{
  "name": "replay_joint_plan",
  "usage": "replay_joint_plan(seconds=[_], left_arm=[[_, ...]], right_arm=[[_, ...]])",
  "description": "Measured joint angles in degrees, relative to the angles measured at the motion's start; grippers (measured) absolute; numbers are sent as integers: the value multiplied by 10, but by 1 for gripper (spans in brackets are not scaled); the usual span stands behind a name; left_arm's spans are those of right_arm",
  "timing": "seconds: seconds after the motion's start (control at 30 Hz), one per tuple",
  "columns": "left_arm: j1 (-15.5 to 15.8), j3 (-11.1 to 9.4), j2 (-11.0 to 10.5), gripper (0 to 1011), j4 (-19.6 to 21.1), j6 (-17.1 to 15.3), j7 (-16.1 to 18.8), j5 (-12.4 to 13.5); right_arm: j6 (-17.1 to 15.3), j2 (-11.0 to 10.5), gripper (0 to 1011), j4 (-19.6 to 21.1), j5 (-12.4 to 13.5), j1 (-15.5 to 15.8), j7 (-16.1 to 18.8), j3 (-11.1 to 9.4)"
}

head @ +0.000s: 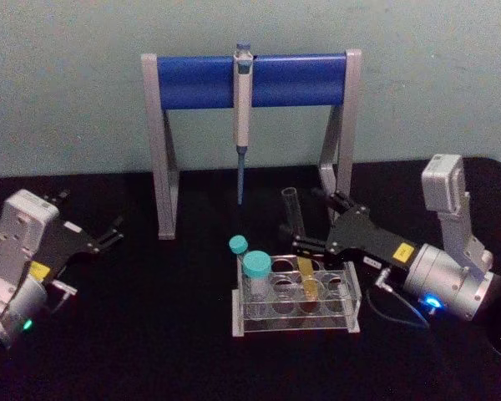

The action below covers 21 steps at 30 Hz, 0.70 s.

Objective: Pick up the test tube from the test tube rack, shake it, then place it back into the test tube rack.

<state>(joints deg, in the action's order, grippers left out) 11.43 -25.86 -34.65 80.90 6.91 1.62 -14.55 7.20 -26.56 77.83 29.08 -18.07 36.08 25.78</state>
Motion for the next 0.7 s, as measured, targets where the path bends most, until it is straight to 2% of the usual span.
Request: replay_joint_plan(seconds=[0.13,0.33,0.4,0.43,0.57,0.6,0.7], left_arm=[[0,0,0,1001,0,0,0,0],[0,0,0,1001,0,0,0,0],[0,0,0,1001,0,0,0,0],[0,0,0,1001,0,0,0,0],[0,0,0,1001,0,0,0,0],[0,0,0,1001,0,0,0,0],[0,0,0,1001,0,0,0,0]], right_arm=[[12,-1,1000,20,-2,12,-15,-11],[29,3,1000,67,-18,45,-76,-44],[29,6,1000,84,-35,58,-111,-57],[25,8,1000,94,-50,66,-139,-63],[9,13,1000,111,-80,79,-190,-75],[-1,16,1000,116,-93,84,-213,-81],[-26,25,1000,121,-111,94,-250,-89]])
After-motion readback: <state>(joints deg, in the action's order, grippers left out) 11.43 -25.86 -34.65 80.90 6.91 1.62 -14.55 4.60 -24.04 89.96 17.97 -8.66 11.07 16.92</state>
